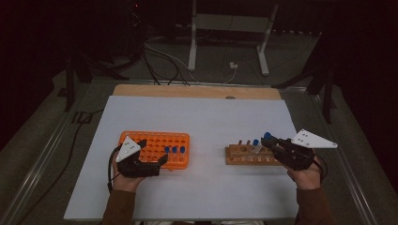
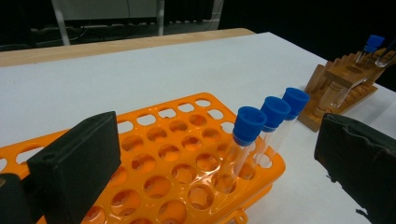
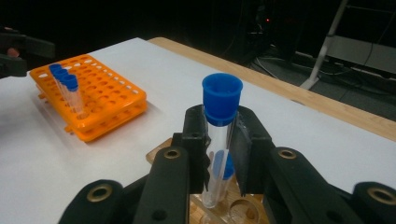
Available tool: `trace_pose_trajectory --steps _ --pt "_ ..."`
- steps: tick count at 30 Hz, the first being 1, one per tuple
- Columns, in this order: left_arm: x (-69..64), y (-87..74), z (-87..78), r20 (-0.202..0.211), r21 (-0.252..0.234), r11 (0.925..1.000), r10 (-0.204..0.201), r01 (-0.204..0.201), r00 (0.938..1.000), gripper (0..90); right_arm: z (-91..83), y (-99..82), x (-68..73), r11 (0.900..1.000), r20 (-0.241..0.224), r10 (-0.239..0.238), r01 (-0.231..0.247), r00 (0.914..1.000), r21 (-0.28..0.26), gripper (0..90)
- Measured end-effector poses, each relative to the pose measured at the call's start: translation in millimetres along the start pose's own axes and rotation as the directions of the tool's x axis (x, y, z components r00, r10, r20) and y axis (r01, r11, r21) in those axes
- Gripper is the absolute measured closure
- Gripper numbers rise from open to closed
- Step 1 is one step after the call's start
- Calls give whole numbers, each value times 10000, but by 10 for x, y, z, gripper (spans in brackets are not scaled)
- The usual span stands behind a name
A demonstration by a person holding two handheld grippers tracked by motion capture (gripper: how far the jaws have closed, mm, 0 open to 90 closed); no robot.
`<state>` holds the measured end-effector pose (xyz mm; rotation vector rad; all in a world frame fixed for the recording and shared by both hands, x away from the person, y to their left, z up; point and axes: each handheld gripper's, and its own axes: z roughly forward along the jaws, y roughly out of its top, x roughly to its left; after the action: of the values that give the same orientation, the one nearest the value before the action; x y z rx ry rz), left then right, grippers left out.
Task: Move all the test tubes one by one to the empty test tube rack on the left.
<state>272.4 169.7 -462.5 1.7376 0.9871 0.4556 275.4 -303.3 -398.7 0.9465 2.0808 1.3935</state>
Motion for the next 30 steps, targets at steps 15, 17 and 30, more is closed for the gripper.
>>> trace_pose_trajectory --steps 15,17,30 --pt "-32 21 30 125 -44 10000 40 -40 9999 13 138 25 169 9997 -647 -160 171 9978 163 769" --pt "-38 25 34 152 -39 10000 63 -63 9999 13 162 24 193 9996 -726 -200 214 9972 184 768" --pt "-108 79 29 244 -223 9996 187 -182 9995 14 287 79 359 9992 -1112 -316 340 9933 195 768"
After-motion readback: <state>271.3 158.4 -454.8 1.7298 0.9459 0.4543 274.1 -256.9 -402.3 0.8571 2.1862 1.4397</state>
